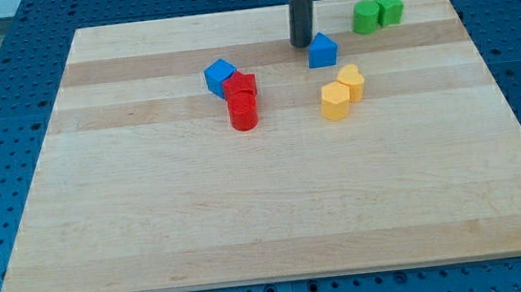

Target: Put the blue triangle in between the red blocks

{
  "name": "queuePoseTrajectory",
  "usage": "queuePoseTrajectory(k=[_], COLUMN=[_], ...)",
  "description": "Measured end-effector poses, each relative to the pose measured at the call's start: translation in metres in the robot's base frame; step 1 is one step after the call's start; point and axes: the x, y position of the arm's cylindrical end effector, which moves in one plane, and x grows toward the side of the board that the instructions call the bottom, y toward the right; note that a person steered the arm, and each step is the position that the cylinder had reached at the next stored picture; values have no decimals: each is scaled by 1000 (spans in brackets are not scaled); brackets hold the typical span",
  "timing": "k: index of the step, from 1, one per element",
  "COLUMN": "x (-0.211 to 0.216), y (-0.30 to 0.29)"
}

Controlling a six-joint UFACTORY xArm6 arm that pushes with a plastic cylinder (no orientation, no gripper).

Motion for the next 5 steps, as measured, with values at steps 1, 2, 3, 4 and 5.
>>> queuePoseTrajectory(k=[1,2,3,4,5], x=[-15,17,42,85,110], y=[25,63,28,10,0])
